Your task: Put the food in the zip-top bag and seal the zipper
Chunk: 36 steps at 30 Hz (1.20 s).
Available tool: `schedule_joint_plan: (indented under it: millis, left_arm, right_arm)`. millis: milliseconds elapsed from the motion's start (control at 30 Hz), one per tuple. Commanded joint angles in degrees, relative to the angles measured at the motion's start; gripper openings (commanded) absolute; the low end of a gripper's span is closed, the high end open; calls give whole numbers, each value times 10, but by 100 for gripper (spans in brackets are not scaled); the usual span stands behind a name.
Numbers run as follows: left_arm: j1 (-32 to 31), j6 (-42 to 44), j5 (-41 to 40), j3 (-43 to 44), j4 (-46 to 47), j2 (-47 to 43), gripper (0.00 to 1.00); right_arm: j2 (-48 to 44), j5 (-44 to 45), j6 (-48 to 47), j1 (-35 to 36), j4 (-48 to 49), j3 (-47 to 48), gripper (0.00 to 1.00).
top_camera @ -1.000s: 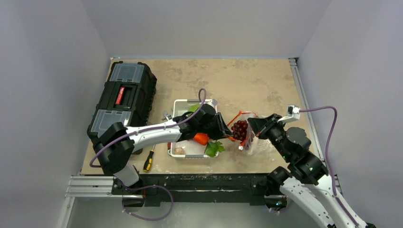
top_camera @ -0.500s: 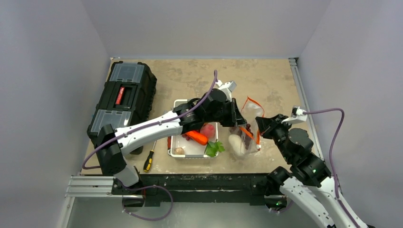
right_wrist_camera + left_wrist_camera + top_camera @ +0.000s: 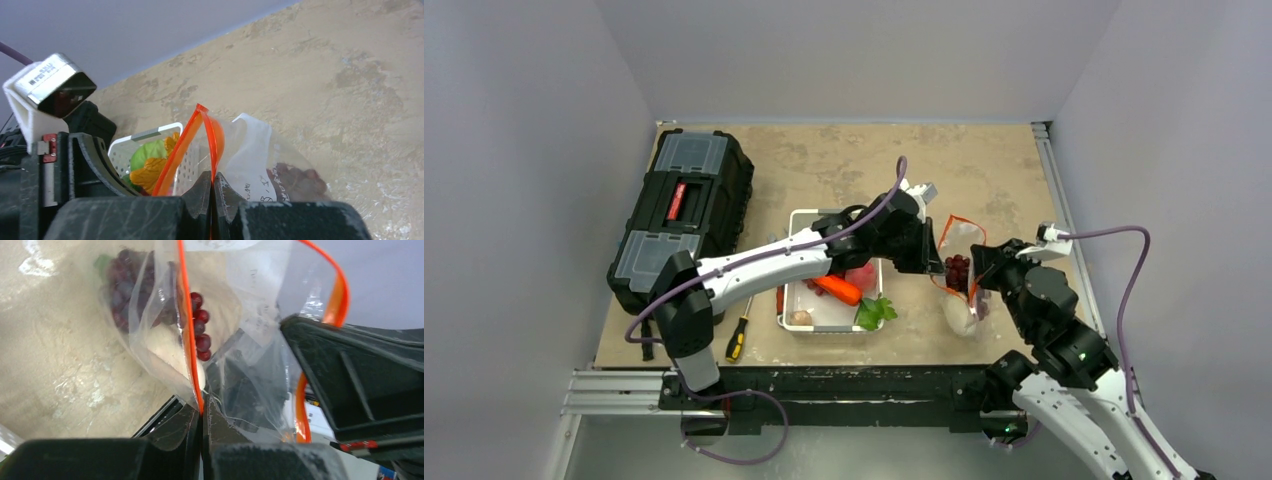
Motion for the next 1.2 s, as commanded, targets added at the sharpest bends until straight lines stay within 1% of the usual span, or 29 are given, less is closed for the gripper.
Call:
schedule_joint_plan:
  millis: [0, 100, 300, 367, 467, 633, 733, 833, 900, 933, 1067, 1133, 1167]
  left_arm:
    - [0, 30, 27, 61, 21, -35, 1]
    - [1, 29, 18, 47, 24, -39, 2]
    - [22, -11, 21, -32, 40, -15, 2]
    - [24, -12, 24, -41, 39, -19, 2]
    - [22, 11, 12, -15, 19, -36, 5]
    - [22, 33, 14, 42, -4, -57, 8]
    - [21, 34, 17, 34, 2, -68, 11]
    - [24, 31, 5, 3, 2, -71, 16]
    - [31, 23, 10, -21, 5, -68, 22]
    - [34, 20, 11, -34, 9, -69, 27]
    - [44, 24, 6, -65, 7, -88, 56]
    - [47, 37, -5, -67, -10, -106, 65]
    - [47, 45, -12, -67, -22, -118, 68]
  right_arm:
    - [-2, 28, -24, 0, 21, 43, 0]
    - [-5, 13, -12, 1, 29, 33, 0]
    - [2, -2, 50, 1, 83, -80, 0]
    - [9, -14, 49, 0, 94, -89, 0]
    - [18, -8, 24, 1, 95, -65, 0]
    - [23, 12, -18, 1, 65, 17, 0]
    - [17, 8, -26, 1, 54, 44, 0]
    - [11, 21, -30, 1, 67, 23, 0]
    - [13, 32, -28, 1, 77, -11, 0]
    - [17, 35, -23, 1, 79, -26, 0]
    - [35, 36, -16, 1, 89, -56, 0]
    - [40, 42, -25, 1, 89, -51, 0]
    - [40, 43, -30, 1, 88, -46, 0]
